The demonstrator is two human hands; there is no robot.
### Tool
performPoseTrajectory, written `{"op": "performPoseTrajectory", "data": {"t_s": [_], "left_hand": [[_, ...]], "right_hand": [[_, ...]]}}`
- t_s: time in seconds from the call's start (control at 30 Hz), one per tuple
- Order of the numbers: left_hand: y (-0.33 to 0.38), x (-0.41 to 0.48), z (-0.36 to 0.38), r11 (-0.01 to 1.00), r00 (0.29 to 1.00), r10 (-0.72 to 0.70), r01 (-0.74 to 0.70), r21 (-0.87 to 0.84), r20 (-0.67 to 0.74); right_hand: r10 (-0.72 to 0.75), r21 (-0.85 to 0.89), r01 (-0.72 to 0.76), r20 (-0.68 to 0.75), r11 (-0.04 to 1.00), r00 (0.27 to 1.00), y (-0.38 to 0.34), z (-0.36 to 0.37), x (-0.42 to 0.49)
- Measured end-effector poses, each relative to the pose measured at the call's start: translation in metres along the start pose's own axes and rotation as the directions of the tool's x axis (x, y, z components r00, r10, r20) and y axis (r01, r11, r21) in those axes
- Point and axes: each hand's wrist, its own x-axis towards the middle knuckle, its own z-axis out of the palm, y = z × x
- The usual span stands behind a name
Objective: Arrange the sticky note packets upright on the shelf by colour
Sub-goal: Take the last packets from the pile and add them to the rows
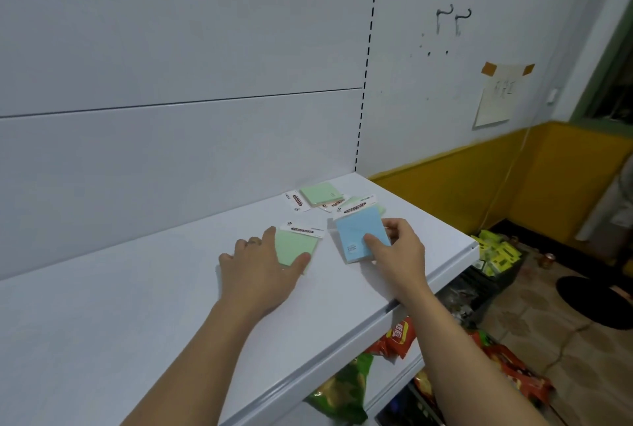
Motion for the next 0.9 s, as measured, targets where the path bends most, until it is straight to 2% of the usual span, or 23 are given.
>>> {"op": "performPoseTrajectory", "data": {"t_s": [0.2, 0.5, 0.57, 0.67, 0.83, 0.9], "left_hand": [[0.007, 0.017, 0.003, 0.995, 0.994, -0.048, 0.039, 0.088, 0.094], [0.004, 0.034, -0.016, 0.992, 0.958, -0.118, 0.127, -0.018, 0.261], [-0.006, 0.037, -0.024, 0.981, 0.952, -0.107, 0.147, -0.125, 0.286], [-0.028, 0.036, -0.037, 0.915, 0.97, -0.08, 0.162, -0.369, 0.228], [-0.078, 0.015, -0.061, 0.698, 0.977, -0.115, 0.206, -0.686, 0.177], [-0.098, 0.005, -0.076, 0.615, 0.978, -0.159, 0.203, -0.762, 0.132]], "right_hand": [[-0.011, -0.001, 0.011, 0.044, 1.0, 0.999, -0.001, 0.001, 0.002], [-0.051, -0.076, 0.055, 0.052, 0.996, 0.997, -0.007, 0.002, -0.005], [-0.077, -0.147, 0.084, 0.052, 0.986, 0.996, -0.009, 0.003, -0.008], [-0.118, -0.202, 0.124, 0.046, 0.971, 0.992, -0.017, 0.002, -0.011], [-0.135, -0.172, 0.146, 0.073, 0.974, 0.988, -0.029, 0.005, -0.021], [-0.148, -0.141, 0.165, 0.121, 0.976, 0.982, -0.039, 0.015, -0.026]]}}
